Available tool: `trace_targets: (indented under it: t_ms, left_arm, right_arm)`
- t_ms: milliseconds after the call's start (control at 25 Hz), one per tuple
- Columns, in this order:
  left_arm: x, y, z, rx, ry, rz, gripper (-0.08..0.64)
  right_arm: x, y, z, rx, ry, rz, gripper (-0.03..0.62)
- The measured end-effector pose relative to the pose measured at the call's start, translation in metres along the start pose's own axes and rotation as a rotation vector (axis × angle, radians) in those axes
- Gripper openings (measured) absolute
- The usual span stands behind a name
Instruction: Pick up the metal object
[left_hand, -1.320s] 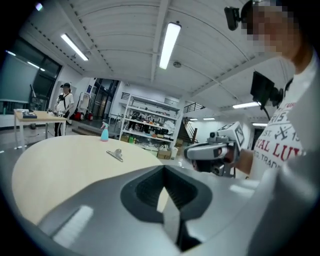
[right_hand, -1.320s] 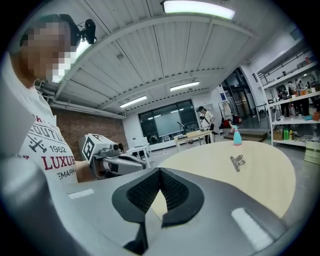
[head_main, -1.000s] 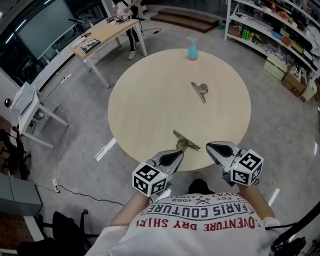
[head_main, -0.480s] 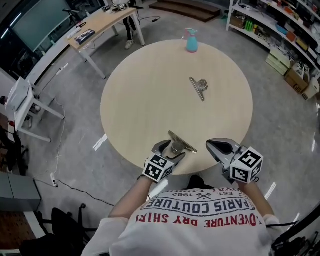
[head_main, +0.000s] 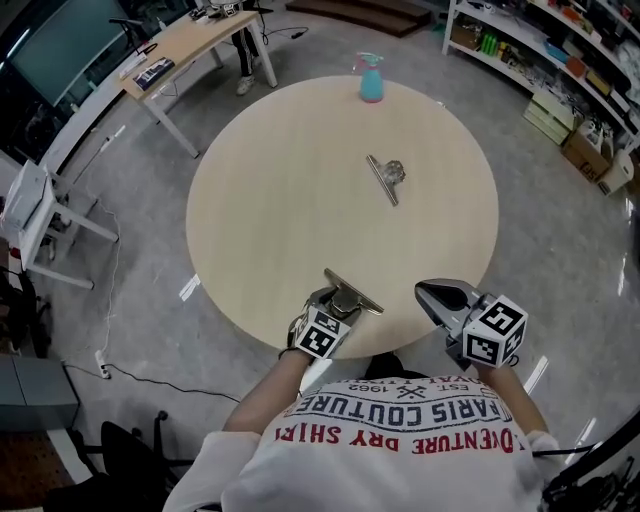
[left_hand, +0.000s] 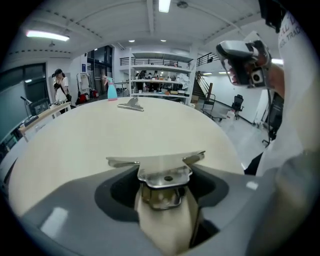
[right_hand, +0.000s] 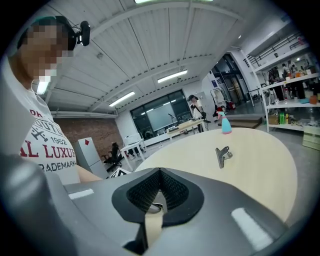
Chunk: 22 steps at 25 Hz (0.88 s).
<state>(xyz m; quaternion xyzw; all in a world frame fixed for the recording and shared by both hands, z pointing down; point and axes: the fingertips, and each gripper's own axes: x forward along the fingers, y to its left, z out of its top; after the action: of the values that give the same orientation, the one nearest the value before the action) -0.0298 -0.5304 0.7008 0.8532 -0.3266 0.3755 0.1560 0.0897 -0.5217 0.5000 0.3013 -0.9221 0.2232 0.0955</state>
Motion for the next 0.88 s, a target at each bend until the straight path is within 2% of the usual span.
trace_targets:
  t_ms: [200, 320, 480, 680, 760, 880]
  left_arm:
    - [-0.001, -0.001, 0.002, -0.003, 0.009, -0.001, 0.288]
    - [-0.011, -0.002, 0.013, -0.036, -0.027, -0.015, 0.287]
    - [-0.059, -0.008, 0.055, -0.068, -0.154, -0.049, 0.287]
    - [-0.163, -0.021, 0.123, -0.077, -0.372, -0.105, 0.287]
    - [-0.186, -0.023, 0.133, -0.063, -0.419, -0.096, 0.287]
    - [-0.198, -0.023, 0.133, -0.025, -0.435, -0.062, 0.287]
  right_arm:
    - [0.0, 0.004, -0.001, -0.007, 0.004, 0.008, 0.002]
    - [0.0, 0.009, 0.002, -0.016, 0.002, 0.012, 0.002]
    - [0.001, 0.015, 0.004, -0.046, 0.012, 0.009, 0.002]
    - [0.0, 0.034, 0.021, -0.101, -0.017, 0.025, 0.002]
    - [0.002, 0.041, 0.026, -0.122, -0.026, 0.032, 0.002]
    - [0.005, 0.05, 0.028, -0.138, -0.031, 0.034, 0.001]
